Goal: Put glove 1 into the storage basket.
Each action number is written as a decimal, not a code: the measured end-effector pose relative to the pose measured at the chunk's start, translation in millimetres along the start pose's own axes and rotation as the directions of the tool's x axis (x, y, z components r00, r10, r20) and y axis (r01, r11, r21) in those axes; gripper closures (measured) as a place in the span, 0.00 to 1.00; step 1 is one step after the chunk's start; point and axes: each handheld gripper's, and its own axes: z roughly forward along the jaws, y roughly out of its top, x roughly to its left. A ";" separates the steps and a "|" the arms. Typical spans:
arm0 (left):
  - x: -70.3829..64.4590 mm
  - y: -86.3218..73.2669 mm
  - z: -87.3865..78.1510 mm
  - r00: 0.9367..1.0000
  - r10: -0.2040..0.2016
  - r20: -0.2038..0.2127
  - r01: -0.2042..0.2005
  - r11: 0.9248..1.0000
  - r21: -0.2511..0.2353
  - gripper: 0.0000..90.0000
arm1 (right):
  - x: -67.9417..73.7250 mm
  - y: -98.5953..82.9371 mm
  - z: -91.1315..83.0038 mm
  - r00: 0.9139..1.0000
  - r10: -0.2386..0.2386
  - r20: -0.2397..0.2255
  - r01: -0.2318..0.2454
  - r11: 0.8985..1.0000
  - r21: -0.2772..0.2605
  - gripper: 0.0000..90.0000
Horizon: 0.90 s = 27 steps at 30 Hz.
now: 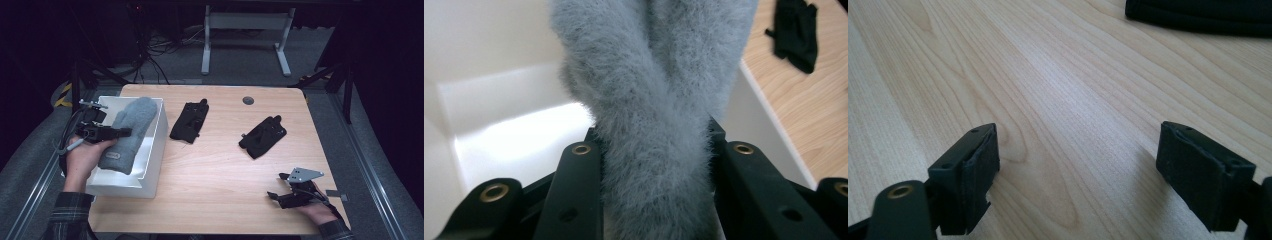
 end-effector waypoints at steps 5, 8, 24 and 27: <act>12.1 -9.9 18.8 0.999 -0.037 -0.010 0.037 0.998 0.045 0.74 | 0.0 0.0 0.1 1.000 0.001 0.001 -0.001 1.000 0.000 0.20; 19.1 -15.5 32.8 0.998 -0.056 -0.016 0.057 0.995 0.081 0.74 | 0.0 0.0 0.0 1.000 0.000 0.000 0.000 1.000 0.000 0.20; 47.4 -30.2 74.3 0.989 -0.122 -0.084 0.135 0.977 0.167 0.54 | 0.1 0.0 0.1 1.000 0.001 0.001 -0.001 1.000 0.000 0.20; 49.6 -31.6 78.1 0.988 -0.128 -0.091 0.142 0.975 0.170 0.46 | 0.0 0.0 0.0 1.000 0.000 0.000 0.000 1.000 0.000 0.20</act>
